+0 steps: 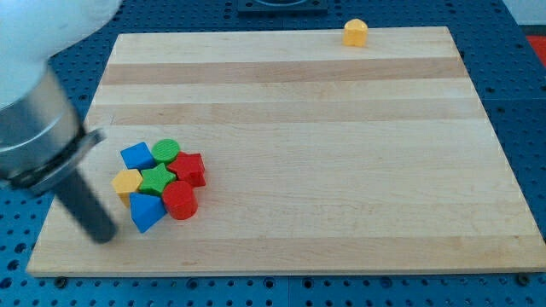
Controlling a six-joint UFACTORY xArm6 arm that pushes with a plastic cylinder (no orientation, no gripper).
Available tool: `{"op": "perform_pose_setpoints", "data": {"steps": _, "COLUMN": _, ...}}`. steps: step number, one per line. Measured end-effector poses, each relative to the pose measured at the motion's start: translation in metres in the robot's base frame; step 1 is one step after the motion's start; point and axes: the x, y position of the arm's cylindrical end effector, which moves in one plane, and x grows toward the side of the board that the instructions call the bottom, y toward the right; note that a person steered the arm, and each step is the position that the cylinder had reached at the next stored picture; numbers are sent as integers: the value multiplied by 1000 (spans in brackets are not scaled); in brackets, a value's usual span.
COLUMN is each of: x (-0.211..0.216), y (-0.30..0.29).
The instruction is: Place the yellow heart diagonally to red star
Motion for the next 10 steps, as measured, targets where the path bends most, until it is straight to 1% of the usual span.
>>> {"op": "perform_pose_setpoints", "data": {"steps": 1, "x": 26, "y": -25}}
{"op": "perform_pose_setpoints", "data": {"steps": 2, "x": 27, "y": 43}}
{"op": "perform_pose_setpoints", "data": {"steps": 3, "x": 20, "y": 137}}
{"op": "perform_pose_setpoints", "data": {"steps": 4, "x": -43, "y": 228}}
{"op": "perform_pose_setpoints", "data": {"steps": 5, "x": -123, "y": 280}}
{"op": "perform_pose_setpoints", "data": {"steps": 6, "x": -199, "y": 319}}
{"op": "perform_pose_setpoints", "data": {"steps": 7, "x": -253, "y": 395}}
{"op": "perform_pose_setpoints", "data": {"steps": 8, "x": -296, "y": 451}}
{"op": "perform_pose_setpoints", "data": {"steps": 9, "x": -349, "y": 441}}
{"op": "perform_pose_setpoints", "data": {"steps": 10, "x": -393, "y": 398}}
